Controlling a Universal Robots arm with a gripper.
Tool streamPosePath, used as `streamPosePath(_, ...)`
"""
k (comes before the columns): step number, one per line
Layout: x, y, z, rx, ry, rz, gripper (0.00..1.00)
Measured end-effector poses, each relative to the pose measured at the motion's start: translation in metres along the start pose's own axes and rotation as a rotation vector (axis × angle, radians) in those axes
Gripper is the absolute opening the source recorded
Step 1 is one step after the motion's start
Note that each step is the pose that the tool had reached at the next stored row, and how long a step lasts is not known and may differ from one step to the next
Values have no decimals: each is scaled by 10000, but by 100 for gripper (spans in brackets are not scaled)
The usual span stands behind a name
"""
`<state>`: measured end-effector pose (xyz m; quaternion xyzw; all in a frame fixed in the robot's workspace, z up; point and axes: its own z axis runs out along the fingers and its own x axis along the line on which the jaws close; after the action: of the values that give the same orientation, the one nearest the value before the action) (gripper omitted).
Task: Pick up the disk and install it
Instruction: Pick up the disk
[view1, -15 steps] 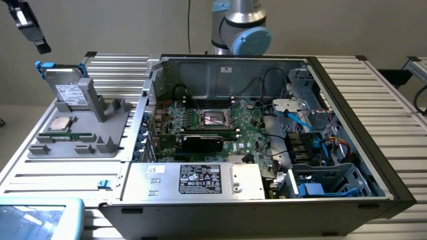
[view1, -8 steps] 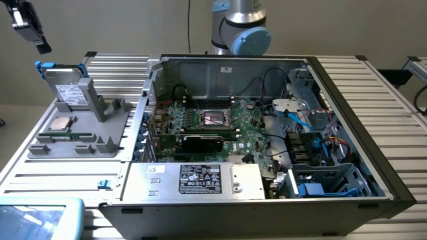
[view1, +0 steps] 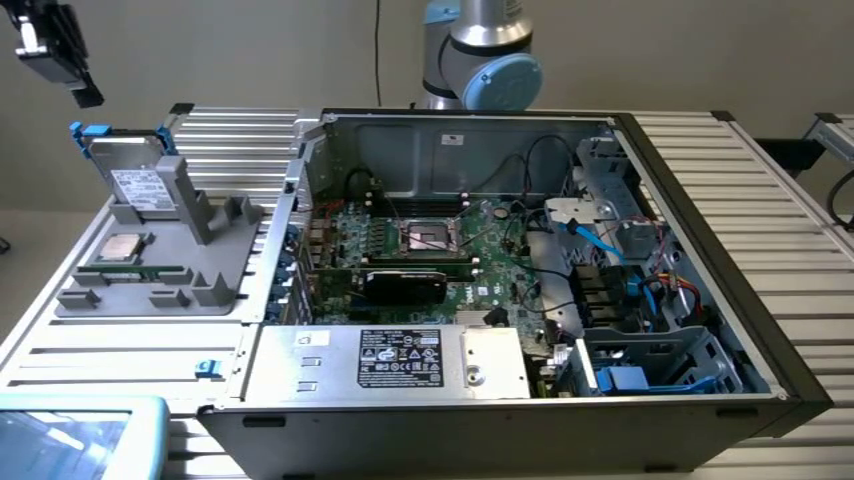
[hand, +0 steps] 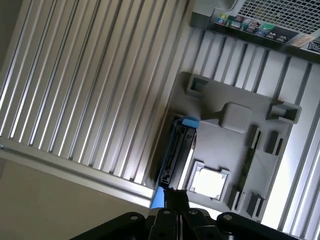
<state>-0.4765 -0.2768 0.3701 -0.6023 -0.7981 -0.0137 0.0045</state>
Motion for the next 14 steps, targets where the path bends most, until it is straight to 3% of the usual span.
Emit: streamPosePath(14,0,0,0,-55,-38,2314,11)
